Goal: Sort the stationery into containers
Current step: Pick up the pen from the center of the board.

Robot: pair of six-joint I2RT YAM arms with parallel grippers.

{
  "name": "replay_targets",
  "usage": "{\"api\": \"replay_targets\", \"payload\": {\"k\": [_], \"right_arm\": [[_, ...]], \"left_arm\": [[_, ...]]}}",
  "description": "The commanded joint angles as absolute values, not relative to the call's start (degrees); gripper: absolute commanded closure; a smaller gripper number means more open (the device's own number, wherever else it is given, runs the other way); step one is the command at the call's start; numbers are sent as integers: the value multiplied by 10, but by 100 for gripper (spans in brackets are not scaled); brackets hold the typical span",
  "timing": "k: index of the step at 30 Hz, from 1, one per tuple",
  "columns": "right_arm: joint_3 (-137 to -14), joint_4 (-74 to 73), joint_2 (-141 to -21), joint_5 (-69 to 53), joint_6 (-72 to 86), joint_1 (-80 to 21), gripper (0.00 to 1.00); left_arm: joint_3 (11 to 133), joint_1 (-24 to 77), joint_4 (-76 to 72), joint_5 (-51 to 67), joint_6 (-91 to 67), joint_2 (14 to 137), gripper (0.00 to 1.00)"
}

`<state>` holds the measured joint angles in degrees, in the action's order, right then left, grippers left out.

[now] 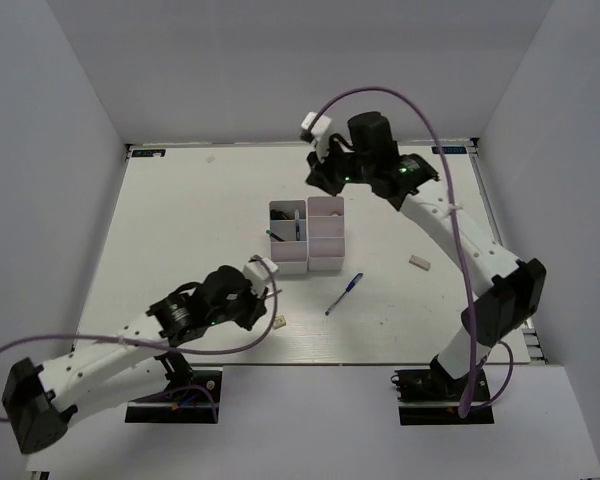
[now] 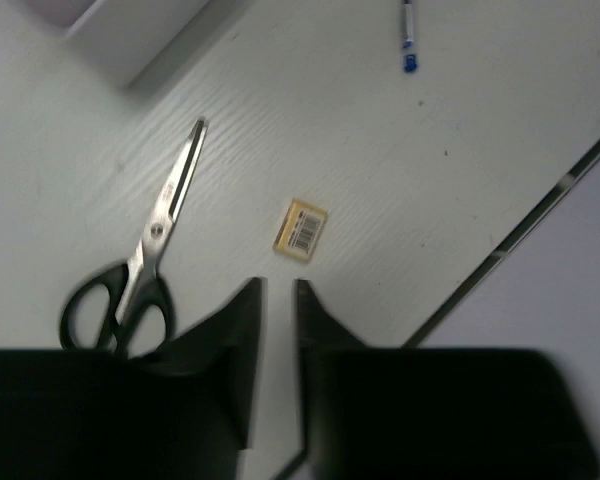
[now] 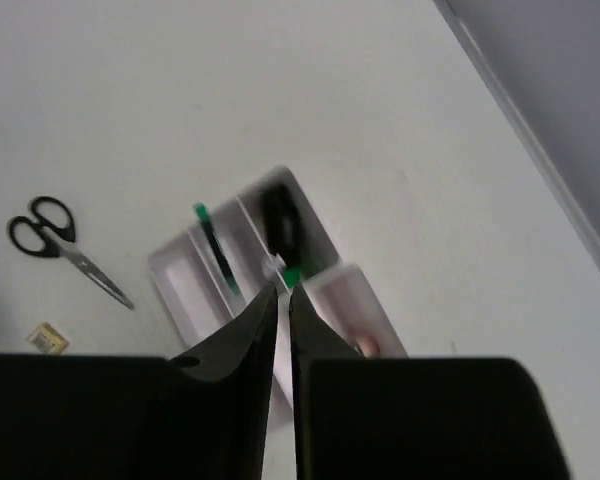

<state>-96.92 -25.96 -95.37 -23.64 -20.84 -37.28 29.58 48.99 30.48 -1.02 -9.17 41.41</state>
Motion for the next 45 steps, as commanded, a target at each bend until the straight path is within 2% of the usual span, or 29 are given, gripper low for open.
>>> {"api": "replay_targets", "payload": {"k": [1,2,3,4,6,8,12,15,22,38,45], "right_arm": [[-995,-484,-948,-12,-141,-310,85],[-982,-510,-958,-14,-128,-297,61],[-905,-542,-955,-38,-120,-265,56],[-873,-541,-938,-68,-118,-229,53],[-766,-519,-889,-87,-118,-200,50],[-720,-508,-862,-116,-120,-156,58],[-659,-497,-812,-160,-109,-92,100],[-634,-493,-795,-192,-94,-55,100],[-605,-490,-794,-262,-87,11,91],[-554,-446,-777,-330,-73,92,91],[-551,-446,-775,-367,-71,121,91]], "left_arm": [[358,560,216,-26,-58,503,67],[385,589,191,-57,-45,544,55],[392,602,180,-74,-40,586,45],[398,621,169,-96,-32,605,31],[417,630,118,-102,-28,672,29],[431,628,65,-99,-25,732,25],[472,629,16,-84,-18,816,26],[503,630,3,-81,-13,877,29],[558,631,-13,-70,-11,961,30],[634,649,29,-130,-40,1067,37],[663,656,82,-157,-60,1103,48]]}}
